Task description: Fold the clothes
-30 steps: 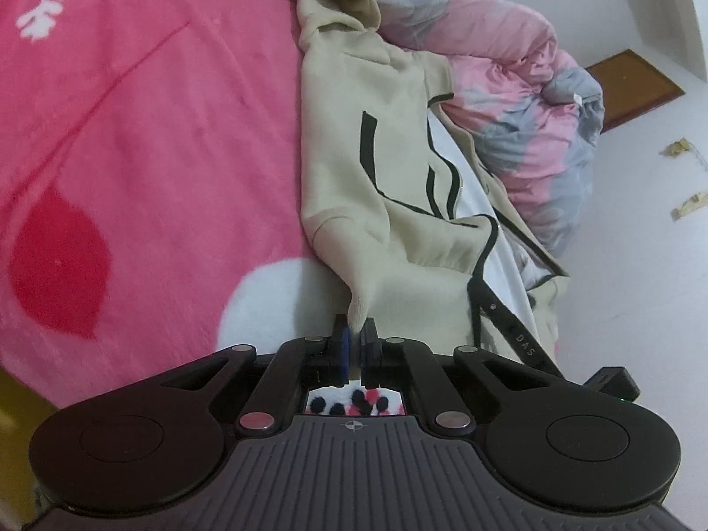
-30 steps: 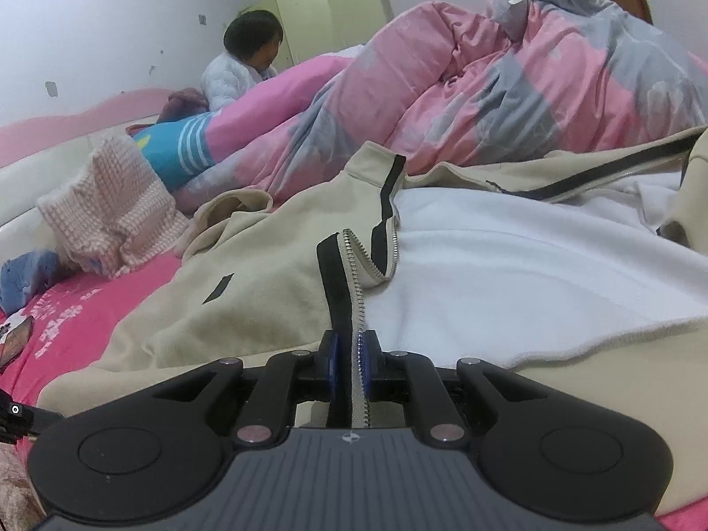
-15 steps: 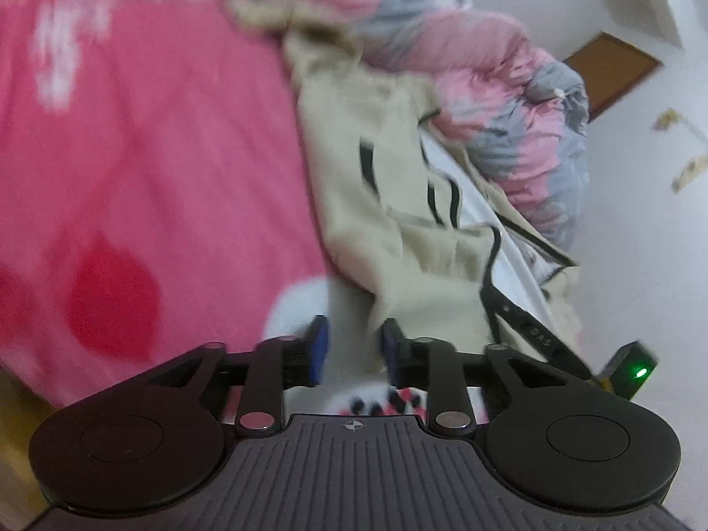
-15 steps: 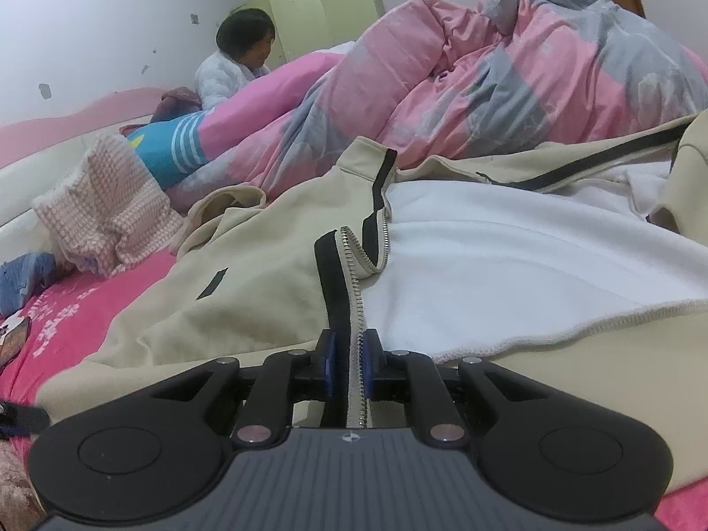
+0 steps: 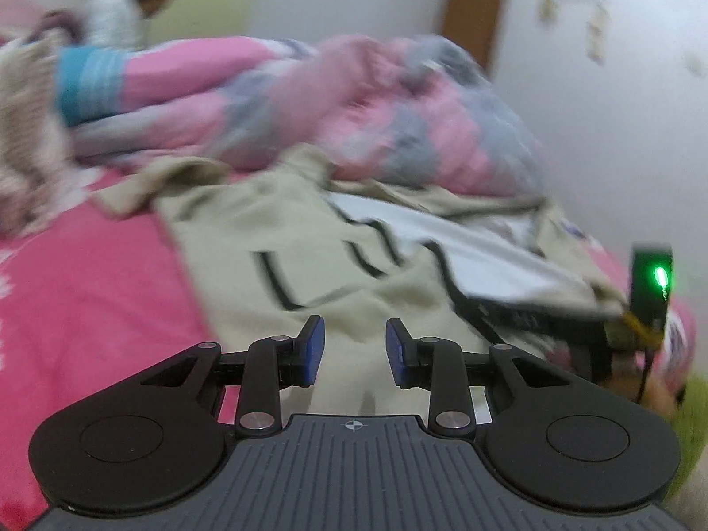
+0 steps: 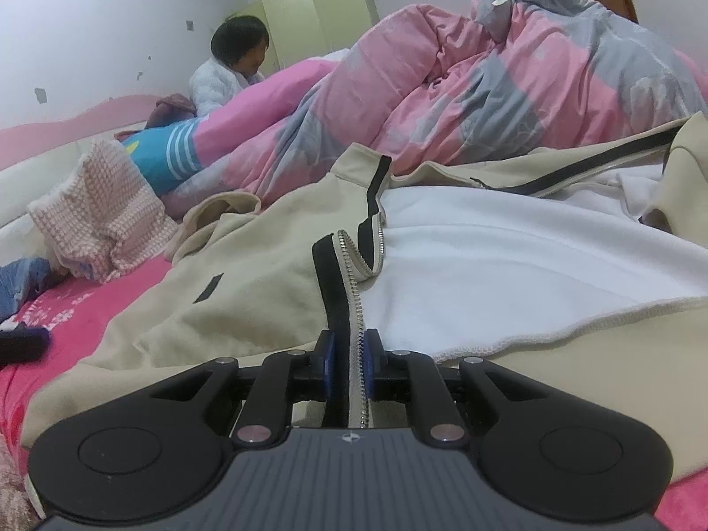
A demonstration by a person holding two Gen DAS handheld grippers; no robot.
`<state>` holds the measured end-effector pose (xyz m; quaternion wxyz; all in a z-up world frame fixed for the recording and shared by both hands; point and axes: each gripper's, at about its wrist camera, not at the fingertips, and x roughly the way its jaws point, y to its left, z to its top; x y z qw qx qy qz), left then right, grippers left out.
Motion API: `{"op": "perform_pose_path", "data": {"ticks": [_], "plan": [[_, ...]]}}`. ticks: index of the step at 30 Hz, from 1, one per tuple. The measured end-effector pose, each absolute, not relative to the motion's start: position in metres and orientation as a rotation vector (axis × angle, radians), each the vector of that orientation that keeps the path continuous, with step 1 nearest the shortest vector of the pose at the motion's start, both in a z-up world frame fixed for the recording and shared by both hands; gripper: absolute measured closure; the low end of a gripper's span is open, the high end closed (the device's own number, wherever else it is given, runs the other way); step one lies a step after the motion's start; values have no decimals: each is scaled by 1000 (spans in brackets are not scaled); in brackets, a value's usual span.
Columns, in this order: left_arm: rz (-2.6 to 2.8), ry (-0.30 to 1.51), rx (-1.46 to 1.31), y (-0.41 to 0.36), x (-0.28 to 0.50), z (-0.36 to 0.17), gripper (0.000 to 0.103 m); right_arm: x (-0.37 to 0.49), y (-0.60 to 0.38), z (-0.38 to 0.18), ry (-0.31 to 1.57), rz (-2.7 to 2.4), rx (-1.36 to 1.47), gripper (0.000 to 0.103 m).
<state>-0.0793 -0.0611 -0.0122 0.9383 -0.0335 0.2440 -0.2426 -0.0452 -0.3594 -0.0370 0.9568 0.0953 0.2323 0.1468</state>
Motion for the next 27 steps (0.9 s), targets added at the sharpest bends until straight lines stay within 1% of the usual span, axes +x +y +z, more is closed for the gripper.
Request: {"op": "perform_pose_path", "data": {"ticks": [5,13,19,22,23,24,27], "plan": [[-593,528,-9,-85,-67,-29,75,-50,-362,-35,470,287,202,90],[-703,534,35,-97,-67,-38,77,-53,-356,-36,472,252,181,90],[-724,547,5,-99,-63,-53,79,-55,-352,-35,480,231,164,89],[-745,551,-56,-92,-59,-58,79,-56,-352,-26,494,221,136,86],[-753,550,-70,-90,-58,-60,79,-57,-352,-20,499,217,120,80],[-762,551,-85,-88,-57,-60,79,-58,-352,-14,498,211,103,76],[-790,565,-139,-82,-54,-63,79,-56,-350,20,454,204,36,76]]}}
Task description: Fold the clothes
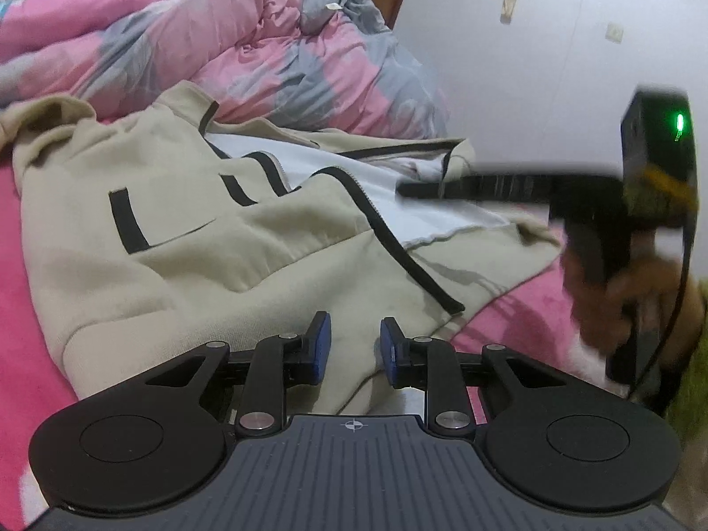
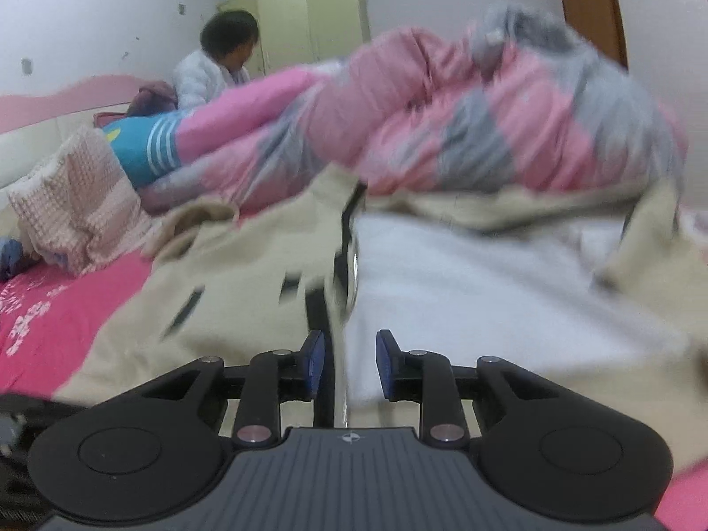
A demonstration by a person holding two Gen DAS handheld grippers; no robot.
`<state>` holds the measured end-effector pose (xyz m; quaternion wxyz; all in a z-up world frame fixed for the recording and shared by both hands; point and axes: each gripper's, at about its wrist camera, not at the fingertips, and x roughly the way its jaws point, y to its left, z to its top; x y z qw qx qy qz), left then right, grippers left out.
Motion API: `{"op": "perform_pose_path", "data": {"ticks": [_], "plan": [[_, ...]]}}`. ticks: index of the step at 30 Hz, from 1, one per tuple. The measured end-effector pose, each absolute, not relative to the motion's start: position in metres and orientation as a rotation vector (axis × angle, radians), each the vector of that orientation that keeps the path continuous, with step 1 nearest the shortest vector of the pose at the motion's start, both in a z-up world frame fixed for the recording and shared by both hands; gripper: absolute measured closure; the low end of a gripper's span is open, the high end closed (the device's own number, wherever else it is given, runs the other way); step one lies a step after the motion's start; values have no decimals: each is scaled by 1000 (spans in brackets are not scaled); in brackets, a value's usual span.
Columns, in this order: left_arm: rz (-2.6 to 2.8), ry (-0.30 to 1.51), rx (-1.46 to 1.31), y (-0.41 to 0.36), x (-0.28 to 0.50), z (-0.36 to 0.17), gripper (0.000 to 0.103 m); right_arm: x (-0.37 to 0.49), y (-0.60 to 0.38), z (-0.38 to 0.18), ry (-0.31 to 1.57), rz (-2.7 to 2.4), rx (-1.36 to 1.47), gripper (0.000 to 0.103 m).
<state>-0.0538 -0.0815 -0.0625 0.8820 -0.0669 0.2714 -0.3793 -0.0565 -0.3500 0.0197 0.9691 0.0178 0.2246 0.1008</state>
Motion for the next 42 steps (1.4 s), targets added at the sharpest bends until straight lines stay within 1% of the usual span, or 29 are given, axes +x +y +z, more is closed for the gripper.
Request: {"op": "perform_pose_path", "data": {"ticks": [3,6,10,13,14,15,18,22,26,29,32,35,37,38,40,42], "plan": [[-812,589,-204,-75,-49,-64,79,-29,-338,47,466,258,-29,76],[-823,611,-256,-70,-44,-66,79,26,-316,55,581,376,-42,76],[-833,619,-275,-68,-42,-68,79,107,-264,34,844,532,-100,76],[-836,611,-256,-70,-44,-68,79,169,-233,2,939,484,-170,79],[-836,608,-249,-71,-45,-68,79,188,-224,-7,951,471,-190,80],[-837,608,-247,-72,-45,-69,79,203,-219,-10,925,473,-204,81],[-839,610,-255,-72,-46,-69,79,232,-204,-11,875,404,-240,80],[-840,617,-269,-71,-46,-69,79,226,-198,3,890,389,-253,79],[-842,624,-280,-71,-44,-70,79,197,-197,31,939,584,-165,79],[-845,616,-272,-71,-45,-70,79,202,-171,16,981,630,-198,79],[-850,601,-254,-72,-44,-71,79,235,-139,-16,1020,600,-189,79],[-852,603,-261,-72,-44,-72,79,251,-145,-14,1024,590,-81,80],[-851,605,-266,-72,-44,-72,79,243,-156,-7,1025,562,-34,80],[-851,607,-268,-72,-44,-72,79,235,-159,1,1007,551,-50,78],[-850,609,-272,-72,-43,-72,79,212,-164,20,971,601,-68,78],[-851,608,-272,-72,-42,-73,79,193,-162,30,989,697,-70,78]]}}
